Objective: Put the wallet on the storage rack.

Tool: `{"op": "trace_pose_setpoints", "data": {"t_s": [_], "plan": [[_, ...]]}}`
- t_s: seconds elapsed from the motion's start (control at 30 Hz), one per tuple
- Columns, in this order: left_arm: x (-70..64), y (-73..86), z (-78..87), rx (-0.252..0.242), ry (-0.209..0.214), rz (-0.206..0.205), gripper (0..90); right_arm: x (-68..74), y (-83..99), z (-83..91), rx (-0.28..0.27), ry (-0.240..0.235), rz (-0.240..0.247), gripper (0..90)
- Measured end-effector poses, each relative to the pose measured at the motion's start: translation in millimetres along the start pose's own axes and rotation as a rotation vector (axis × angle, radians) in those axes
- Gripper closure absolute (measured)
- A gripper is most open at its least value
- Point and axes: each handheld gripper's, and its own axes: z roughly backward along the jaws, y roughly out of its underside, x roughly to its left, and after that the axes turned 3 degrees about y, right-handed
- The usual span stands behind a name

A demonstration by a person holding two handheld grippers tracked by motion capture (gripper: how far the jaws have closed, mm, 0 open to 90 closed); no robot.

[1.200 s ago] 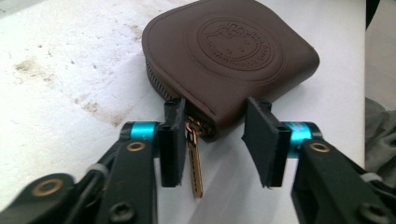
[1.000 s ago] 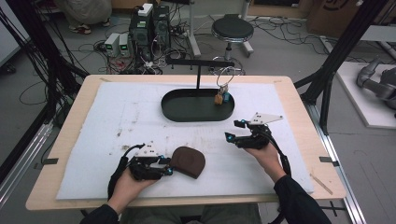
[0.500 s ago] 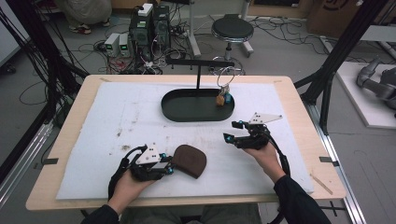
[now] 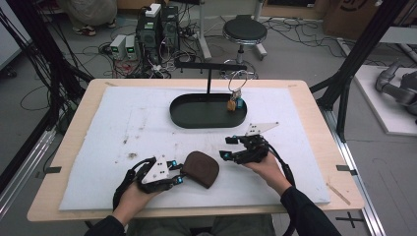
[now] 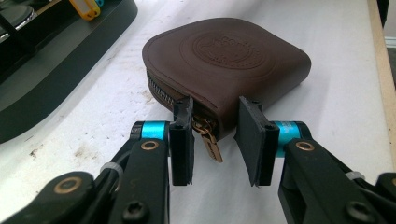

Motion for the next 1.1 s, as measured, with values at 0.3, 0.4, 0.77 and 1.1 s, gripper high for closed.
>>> {"op": "trace_pose_setpoints", "data": {"t_s": [0.3, 0.4, 0.77, 1.1], "plan": [[-1.5, 0.1, 1.8, -0.008, 0.001, -0.036, 67.2, 11.1, 3.6, -30.8, 0.149, -0.140, 0.016, 53.5], [-1.2, 0.6, 1.9, -0.008, 0.001, -0.032, 67.3, 12.4, 3.5, -31.2, 0.156, -0.158, 0.024, 65.3], [-1.0, 1.1, -0.5, 0.004, 0.004, -0.012, 66.2, 10.6, 0.4, -22.1, 0.119, -0.170, 0.039, 86.4], [3.5, -4.7, -5.2, -0.040, -0.006, 0.121, 41.1, 13.9, -8.4, -4.9, 0.048, -0.158, 0.107, 88.4]]}}
